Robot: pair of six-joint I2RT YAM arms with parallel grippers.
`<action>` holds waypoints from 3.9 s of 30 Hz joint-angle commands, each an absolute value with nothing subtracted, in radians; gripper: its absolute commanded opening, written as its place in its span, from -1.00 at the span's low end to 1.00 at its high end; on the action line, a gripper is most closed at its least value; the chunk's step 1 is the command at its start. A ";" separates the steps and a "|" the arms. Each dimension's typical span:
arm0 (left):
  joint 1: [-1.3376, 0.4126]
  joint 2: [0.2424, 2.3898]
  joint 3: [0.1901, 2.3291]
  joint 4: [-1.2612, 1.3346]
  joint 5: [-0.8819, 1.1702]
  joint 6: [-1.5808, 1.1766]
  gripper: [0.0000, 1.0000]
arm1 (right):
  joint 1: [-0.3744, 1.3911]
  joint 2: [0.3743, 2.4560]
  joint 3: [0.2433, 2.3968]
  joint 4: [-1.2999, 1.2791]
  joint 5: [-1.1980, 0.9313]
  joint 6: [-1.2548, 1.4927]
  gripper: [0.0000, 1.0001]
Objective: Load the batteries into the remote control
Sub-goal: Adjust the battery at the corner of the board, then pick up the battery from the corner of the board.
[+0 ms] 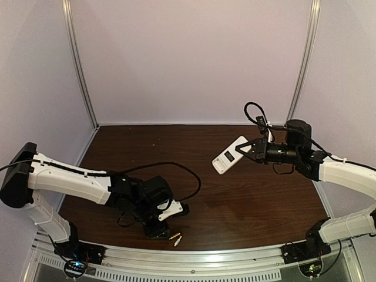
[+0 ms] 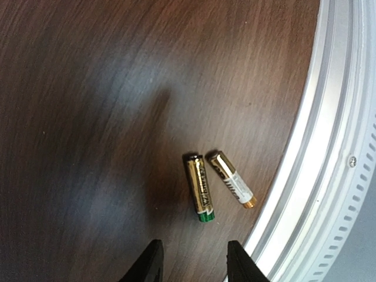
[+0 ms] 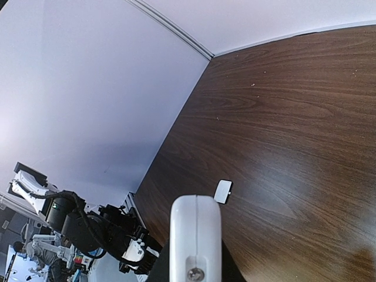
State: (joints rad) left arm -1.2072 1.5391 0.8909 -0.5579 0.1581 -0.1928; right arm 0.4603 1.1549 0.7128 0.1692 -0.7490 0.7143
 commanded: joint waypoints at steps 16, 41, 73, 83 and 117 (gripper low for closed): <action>-1.244 1.644 0.937 -0.491 0.150 -0.180 -0.34 | 0.458 1.175 0.694 0.213 -0.792 0.741 -1.00; -1.244 1.679 0.953 -0.505 -0.027 -0.245 -0.45 | 0.456 1.183 0.683 0.238 -0.813 0.759 -1.00; -1.269 1.680 0.935 -0.480 0.073 -0.186 -0.37 | 0.456 1.201 0.681 0.263 -0.827 0.772 -1.00; -1.269 1.714 0.935 -0.503 0.017 -0.177 -0.47 | 0.455 1.209 0.683 0.265 -0.831 0.773 -1.00; -1.219 1.317 1.054 -0.607 -0.258 0.362 -1.00 | 0.509 1.296 0.683 0.263 -1.052 0.818 -1.00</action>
